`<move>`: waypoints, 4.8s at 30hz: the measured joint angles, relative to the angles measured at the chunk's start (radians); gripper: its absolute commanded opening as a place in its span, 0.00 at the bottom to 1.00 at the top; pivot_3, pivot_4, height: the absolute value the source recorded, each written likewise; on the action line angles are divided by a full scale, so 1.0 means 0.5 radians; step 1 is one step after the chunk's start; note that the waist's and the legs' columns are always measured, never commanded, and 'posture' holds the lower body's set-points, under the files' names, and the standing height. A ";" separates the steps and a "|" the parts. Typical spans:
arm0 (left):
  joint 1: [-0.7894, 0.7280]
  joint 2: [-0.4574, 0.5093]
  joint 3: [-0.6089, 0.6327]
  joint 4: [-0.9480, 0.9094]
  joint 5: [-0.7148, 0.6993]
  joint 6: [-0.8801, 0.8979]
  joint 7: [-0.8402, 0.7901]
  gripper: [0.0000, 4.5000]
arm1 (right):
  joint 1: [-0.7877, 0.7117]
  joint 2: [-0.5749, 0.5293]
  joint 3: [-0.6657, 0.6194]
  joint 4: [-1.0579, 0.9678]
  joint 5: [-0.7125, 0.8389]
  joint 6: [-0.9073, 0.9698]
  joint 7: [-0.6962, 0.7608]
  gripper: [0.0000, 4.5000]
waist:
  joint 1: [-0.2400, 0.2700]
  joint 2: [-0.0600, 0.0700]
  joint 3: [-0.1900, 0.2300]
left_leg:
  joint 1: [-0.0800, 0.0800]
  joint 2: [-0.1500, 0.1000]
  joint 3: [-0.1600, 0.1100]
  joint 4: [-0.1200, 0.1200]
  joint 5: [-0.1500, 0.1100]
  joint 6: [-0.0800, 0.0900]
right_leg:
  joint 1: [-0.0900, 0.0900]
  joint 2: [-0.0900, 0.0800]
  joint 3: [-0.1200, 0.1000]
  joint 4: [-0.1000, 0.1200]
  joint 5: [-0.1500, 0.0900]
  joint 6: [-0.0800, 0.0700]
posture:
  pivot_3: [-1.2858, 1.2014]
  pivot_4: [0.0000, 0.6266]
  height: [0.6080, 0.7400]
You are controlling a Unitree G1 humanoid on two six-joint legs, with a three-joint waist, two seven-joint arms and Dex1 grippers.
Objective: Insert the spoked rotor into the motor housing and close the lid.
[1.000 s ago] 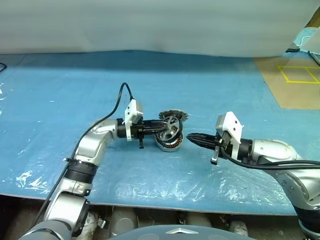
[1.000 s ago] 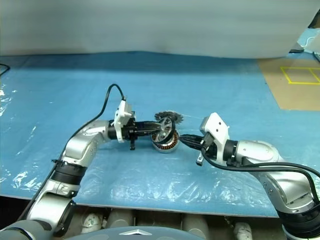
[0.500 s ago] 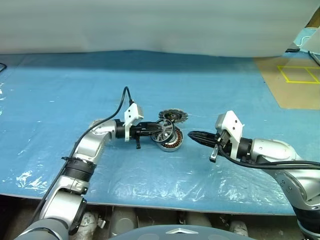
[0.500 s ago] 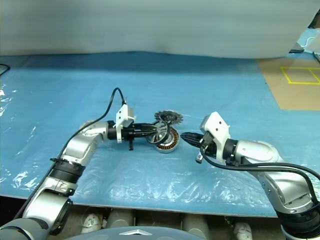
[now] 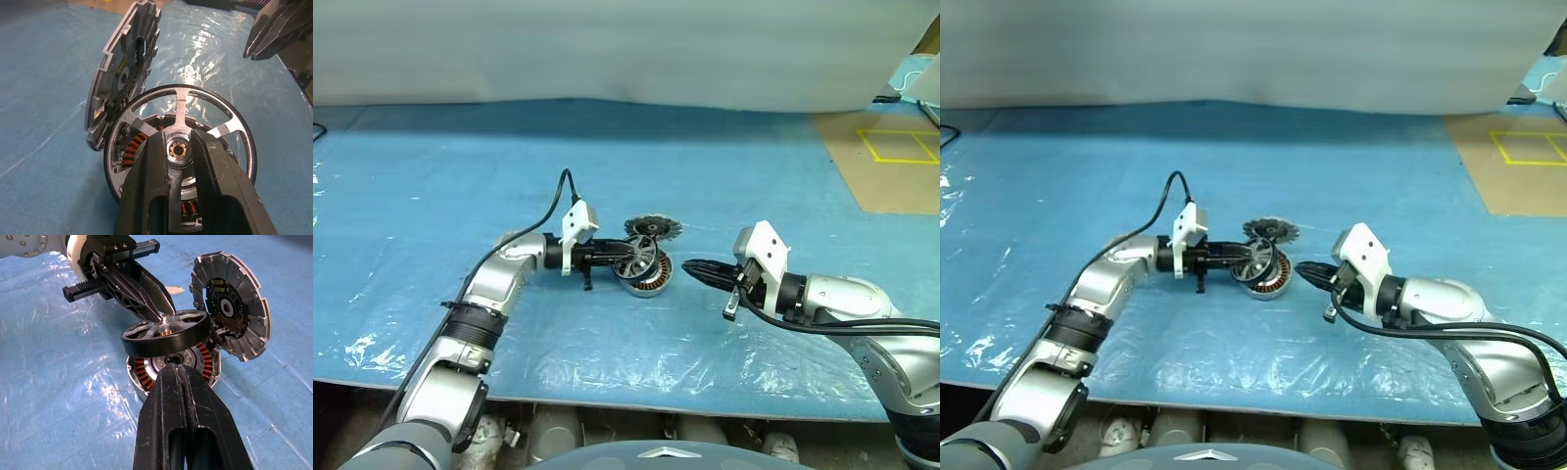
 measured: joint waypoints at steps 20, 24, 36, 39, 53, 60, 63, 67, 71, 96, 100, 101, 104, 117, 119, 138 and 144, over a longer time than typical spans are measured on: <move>-0.033 -0.064 -0.014 0.101 0.037 -0.065 -0.002 0.08 | -0.007 0.025 0.061 0.041 -0.073 -0.062 0.010 0.00 | 0.001 0.000 0.000 | -0.001 0.000 0.000 0.001 0.000 0.000 | 0.000 0.000 0.000 0.000 0.001 0.001 | 0.52 0.24 1.00; -0.034 -0.079 -0.037 0.121 0.073 -0.117 0.012 0.08 | -0.007 0.025 0.061 0.048 -0.082 -0.069 0.006 0.00 | 0.000 0.000 0.000 | 0.000 0.000 0.000 0.001 0.000 0.000 | 0.000 0.000 0.000 0.001 0.001 0.001 | 0.52 0.24 1.00; -0.051 -0.116 -0.046 0.183 0.101 -0.134 0.048 0.25 | -0.005 0.027 0.062 0.051 -0.125 -0.088 0.004 0.00 | 0.000 0.000 0.000 | 0.000 0.000 0.000 0.001 0.000 0.000 | 0.000 0.000 0.000 0.001 0.001 0.001 | 0.52 0.24 1.00; -0.097 -0.121 -0.036 0.224 0.118 -0.135 0.108 0.46 | -0.005 0.035 0.071 0.071 -0.144 -0.105 0.004 0.00 | 0.000 0.000 0.000 | 0.000 0.000 0.000 0.002 0.000 0.000 | 0.000 0.000 0.000 0.002 0.001 0.001 | 0.52 0.24 1.00; -0.045 0.012 0.051 -0.266 -0.168 0.155 0.037 0.61 | -0.010 0.086 0.093 0.099 -0.152 -0.115 0.034 0.00 | -0.008 0.003 -0.001 | 0.002 0.000 0.000 0.000 0.000 0.000 | 0.000 0.000 0.000 0.002 -0.002 -0.004 | 0.52 0.24 1.00; 0.059 0.218 0.051 -0.190 -0.106 0.154 -0.027 0.61 | -0.164 0.194 0.288 0.333 -0.194 -0.155 0.121 0.00 | -0.004 0.003 -0.002 | 0.001 0.000 0.000 0.004 0.000 0.000 | 0.002 0.000 0.000 0.003 -0.003 -0.005 | 0.52 0.24 1.00; 0.044 0.247 0.101 -0.095 -0.081 0.107 0.005 0.61 | -0.286 0.300 0.378 0.488 -0.228 -0.200 0.143 0.00 | -0.007 0.003 -0.002 | 0.001 0.000 0.000 0.004 0.000 0.000 | 0.001 0.000 0.000 0.004 -0.003 -0.005 | 0.52 0.24 1.00; 0.026 0.289 0.142 0.010 -0.037 0.025 0.045 0.61 | -0.471 0.462 0.462 0.796 -0.334 -0.297 0.141 0.00 | -0.022 0.003 -0.002 | 0.000 0.000 0.000 0.004 0.000 0.000 | 0.001 0.000 -0.001 0.005 -0.002 -0.004 | 0.52 0.24 1.00; 0.034 0.286 0.149 0.016 -0.014 -0.026 0.099 0.61 | -0.633 0.652 0.490 1.048 -0.390 -0.383 0.134 0.00 | -0.029 0.002 -0.002 | -0.003 0.000 -0.001 0.004 0.000 0.000 | -0.001 0.000 -0.003 0.007 0.001 0.000 | 0.52 0.24 1.00; -0.113 0.153 0.146 0.214 0.055 -0.139 0.220 0.61 | -0.560 0.528 0.560 1.134 -0.617 -0.630 0.351 0.00 | -0.038 0.001 -0.002 | 0.001 0.001 -0.001 0.008 0.000 0.000 | 0.004 0.000 -0.002 0.010 -0.002 -0.005 | 0.52 0.24 1.00; -0.118 0.152 0.149 0.252 0.057 -0.139 0.228 0.61 | -0.498 0.438 0.372 0.989 -0.499 -0.514 0.365 0.00 | -0.047 0.000 -0.002 | 0.001 0.001 -0.001 0.006 0.000 0.000 | 0.002 0.000 -0.002 0.010 -0.001 -0.004 | 0.52 0.24 1.00; -0.118 0.152 0.149 0.256 0.059 -0.138 0.233 0.61 | -0.484 0.424 0.319 0.961 -0.474 -0.494 0.351 0.00 | -0.047 0.000 -0.002 | 0.001 0.001 -0.001 0.006 0.000 0.000 | 0.002 0.000 -0.002 0.010 -0.002 -0.004 | 0.52 0.24 1.00; -0.088 0.154 0.151 0.245 0.057 -0.137 0.231 0.61 | -0.381 0.392 0.178 0.898 -0.423 -0.438 0.293 0.00 | -0.039 0.000 -0.002 | 0.000 0.001 -0.001 0.006 0.000 0.000 | 0.002 0.000 -0.002 0.008 -0.003 -0.006 | 0.52 0.24 1.00; 0.013 0.156 0.190 0.154 -0.055 -0.151 0.023 0.61 | -0.109 0.305 -0.101 0.781 -0.376 -0.369 0.131 0.00 | -0.039 0.001 -0.001 | 0.000 0.001 -0.001 0.005 0.000 0.001 | 0.002 0.000 -0.001 0.004 -0.003 -0.006 | 0.52 0.24 1.00; 0.014 0.162 0.200 0.142 -0.077 -0.140 -0.001 0.61 | -0.137 0.305 -0.118 0.803 -0.378 -0.381 0.089 0.00 | -0.042 0.001 -0.001 | 0.000 0.001 0.000 0.005 0.000 0.001 | 0.002 0.000 -0.001 0.003 -0.003 -0.006 | 0.52 0.24 1.00; 0.137 0.419 0.189 0.029 -0.097 -0.169 -0.352 0.61 | -0.909 0.448 0.294 1.197 -0.484 -0.593 0.330 0.00 | -0.038 0.002 -0.001 | -0.004 0.001 0.000 0.002 0.000 0.001 | -0.001 0.000 -0.003 0.005 -0.003 -0.006 | 0.52 0.24 1.00; 0.119 0.417 0.200 0.030 -0.089 -0.222 -0.344 0.61 | -0.834 0.325 0.400 1.009 -0.482 -0.567 0.522 0.00 | -0.039 0.001 -0.001 | -0.004 0.002 -0.001 0.001 0.000 0.001 | -0.001 0.000 -0.004 0.005 -0.002 -0.004 | 0.52 0.24 1.00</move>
